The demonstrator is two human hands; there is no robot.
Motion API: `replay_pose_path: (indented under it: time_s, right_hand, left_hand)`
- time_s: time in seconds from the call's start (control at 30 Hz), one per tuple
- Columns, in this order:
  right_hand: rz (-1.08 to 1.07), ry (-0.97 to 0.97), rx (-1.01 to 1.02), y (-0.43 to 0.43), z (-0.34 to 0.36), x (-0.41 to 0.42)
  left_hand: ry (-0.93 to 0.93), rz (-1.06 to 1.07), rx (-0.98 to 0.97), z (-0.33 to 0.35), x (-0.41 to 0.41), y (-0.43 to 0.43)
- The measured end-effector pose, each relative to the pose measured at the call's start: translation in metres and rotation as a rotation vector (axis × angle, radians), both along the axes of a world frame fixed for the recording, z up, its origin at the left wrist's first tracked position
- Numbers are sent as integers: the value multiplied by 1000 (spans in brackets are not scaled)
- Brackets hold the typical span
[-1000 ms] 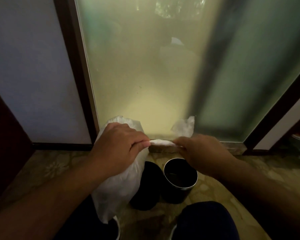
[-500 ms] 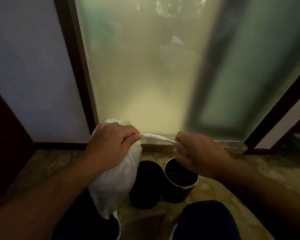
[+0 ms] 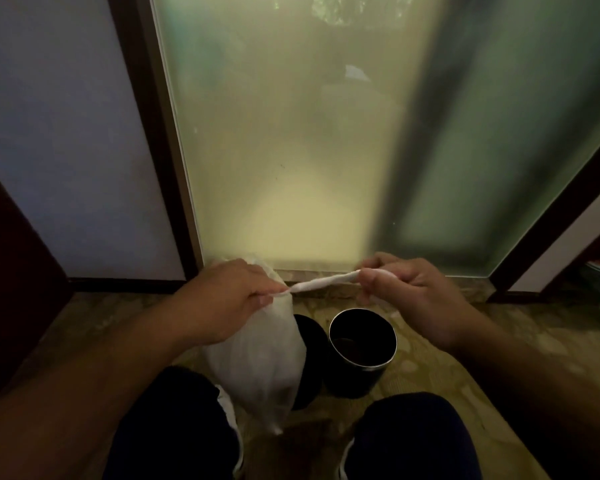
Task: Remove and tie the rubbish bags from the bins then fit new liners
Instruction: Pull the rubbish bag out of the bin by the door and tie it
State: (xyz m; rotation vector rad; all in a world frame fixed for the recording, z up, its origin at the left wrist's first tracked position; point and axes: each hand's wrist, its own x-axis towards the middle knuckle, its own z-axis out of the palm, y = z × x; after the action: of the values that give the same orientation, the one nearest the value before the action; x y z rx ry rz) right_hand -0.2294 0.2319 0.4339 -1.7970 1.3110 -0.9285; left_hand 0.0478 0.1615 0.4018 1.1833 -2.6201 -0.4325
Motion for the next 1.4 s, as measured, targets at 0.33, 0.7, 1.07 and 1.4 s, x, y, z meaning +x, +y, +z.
replay_pose_path:
  time_s: [0.33,0.7,1.07,1.4]
  right_hand:
    - [-239,-370,67,-5,3,16]
    - [-235,961,-380,-11,-10,2]
    - [-81,507,12,-4,1,7]
    - [-28,779,-84,-4,0,9]
  left_hand:
    - [72,86,-137,-1,-21,20]
    - [307,79,-59,1,-23,21]
    - [260,138,-230,11,-7,10]
    - [192,208,-282,6,7,4]
